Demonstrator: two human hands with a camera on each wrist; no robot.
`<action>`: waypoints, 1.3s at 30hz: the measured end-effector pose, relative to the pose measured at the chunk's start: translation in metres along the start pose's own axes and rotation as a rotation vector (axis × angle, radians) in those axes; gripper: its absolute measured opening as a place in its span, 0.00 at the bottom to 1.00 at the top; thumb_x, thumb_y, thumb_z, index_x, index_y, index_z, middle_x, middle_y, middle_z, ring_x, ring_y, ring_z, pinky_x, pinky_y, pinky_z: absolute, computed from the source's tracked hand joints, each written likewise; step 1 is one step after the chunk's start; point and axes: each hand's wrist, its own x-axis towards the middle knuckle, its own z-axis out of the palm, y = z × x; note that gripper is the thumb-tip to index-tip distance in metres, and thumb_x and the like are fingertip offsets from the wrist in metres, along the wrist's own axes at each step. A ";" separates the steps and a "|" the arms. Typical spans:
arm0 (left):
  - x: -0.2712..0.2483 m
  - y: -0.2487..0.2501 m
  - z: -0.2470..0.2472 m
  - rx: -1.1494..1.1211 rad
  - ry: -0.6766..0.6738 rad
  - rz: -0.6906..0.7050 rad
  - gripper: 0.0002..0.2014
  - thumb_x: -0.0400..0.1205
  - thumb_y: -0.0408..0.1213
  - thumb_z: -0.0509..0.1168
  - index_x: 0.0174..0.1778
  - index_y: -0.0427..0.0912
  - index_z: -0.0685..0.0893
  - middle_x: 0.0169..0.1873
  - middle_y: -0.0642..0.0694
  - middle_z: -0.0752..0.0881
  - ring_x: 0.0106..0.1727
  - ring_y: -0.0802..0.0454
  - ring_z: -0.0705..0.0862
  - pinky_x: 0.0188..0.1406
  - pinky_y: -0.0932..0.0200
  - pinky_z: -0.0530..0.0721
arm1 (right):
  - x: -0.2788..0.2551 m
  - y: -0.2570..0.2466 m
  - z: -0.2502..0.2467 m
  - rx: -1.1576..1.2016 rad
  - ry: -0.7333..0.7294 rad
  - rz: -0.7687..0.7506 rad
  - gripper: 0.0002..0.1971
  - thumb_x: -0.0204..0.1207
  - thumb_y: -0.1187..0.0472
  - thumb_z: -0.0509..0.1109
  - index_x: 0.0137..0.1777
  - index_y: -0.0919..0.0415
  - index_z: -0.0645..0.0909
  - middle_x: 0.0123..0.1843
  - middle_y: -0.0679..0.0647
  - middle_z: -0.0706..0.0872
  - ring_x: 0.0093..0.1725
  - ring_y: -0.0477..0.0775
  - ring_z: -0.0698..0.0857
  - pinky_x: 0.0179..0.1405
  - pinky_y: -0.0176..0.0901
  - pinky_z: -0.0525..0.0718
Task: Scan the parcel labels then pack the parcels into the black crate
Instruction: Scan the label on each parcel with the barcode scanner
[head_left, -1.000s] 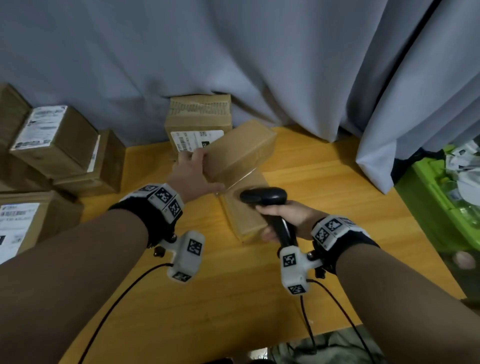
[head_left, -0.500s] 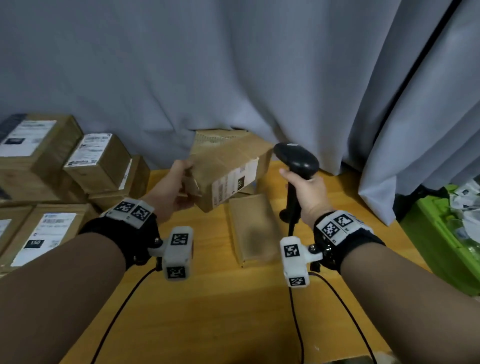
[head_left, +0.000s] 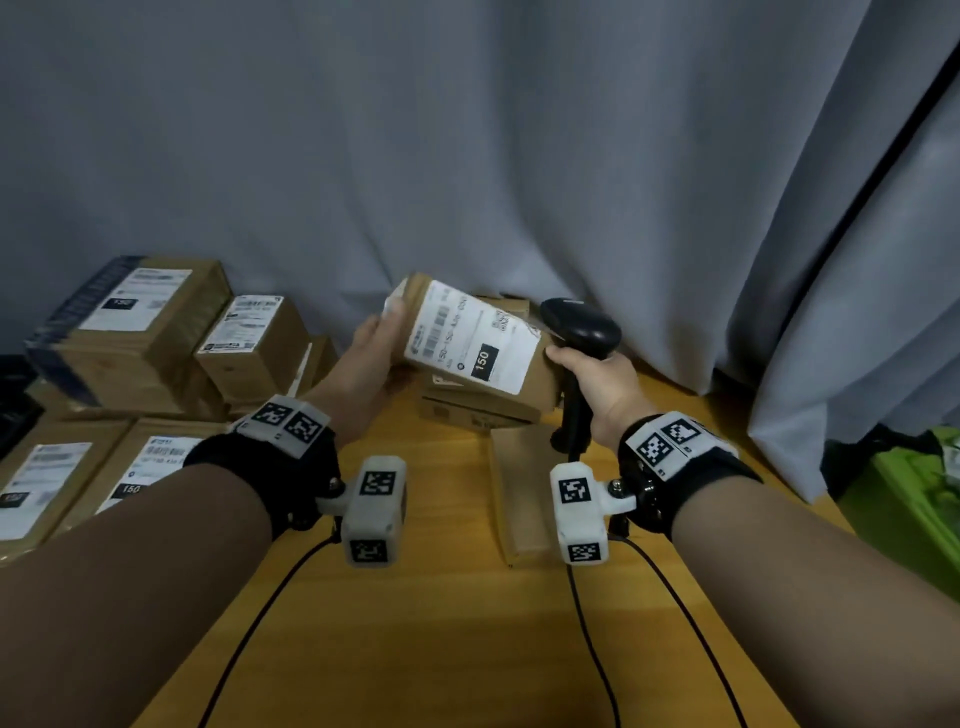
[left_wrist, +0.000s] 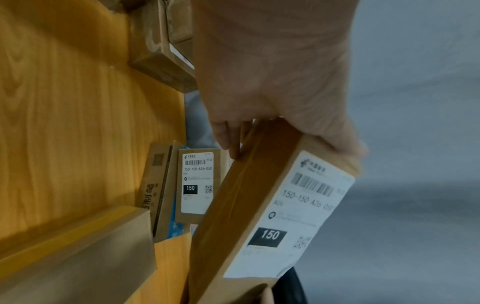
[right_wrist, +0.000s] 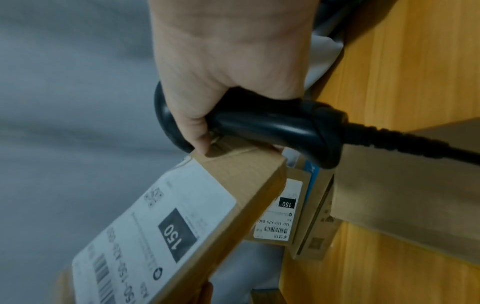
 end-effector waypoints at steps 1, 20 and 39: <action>0.000 0.000 -0.001 0.011 -0.023 0.033 0.24 0.85 0.54 0.57 0.72 0.43 0.74 0.51 0.47 0.89 0.49 0.56 0.89 0.38 0.65 0.86 | 0.000 0.003 0.002 -0.011 0.009 0.017 0.16 0.71 0.60 0.79 0.58 0.60 0.83 0.51 0.59 0.90 0.54 0.60 0.88 0.57 0.57 0.86; 0.011 -0.025 0.000 0.270 0.016 -0.086 0.25 0.75 0.47 0.74 0.68 0.47 0.79 0.59 0.51 0.85 0.57 0.49 0.82 0.41 0.55 0.80 | -0.017 0.008 0.037 -0.206 -0.065 -0.054 0.07 0.75 0.54 0.76 0.44 0.54 0.81 0.39 0.50 0.84 0.43 0.50 0.82 0.44 0.43 0.78; 0.017 -0.023 -0.023 0.251 0.018 -0.143 0.30 0.75 0.42 0.76 0.69 0.43 0.69 0.63 0.47 0.81 0.59 0.47 0.82 0.51 0.49 0.83 | -0.024 -0.051 0.057 -0.380 -0.181 -0.157 0.10 0.76 0.64 0.73 0.53 0.71 0.82 0.35 0.59 0.85 0.29 0.52 0.84 0.33 0.42 0.85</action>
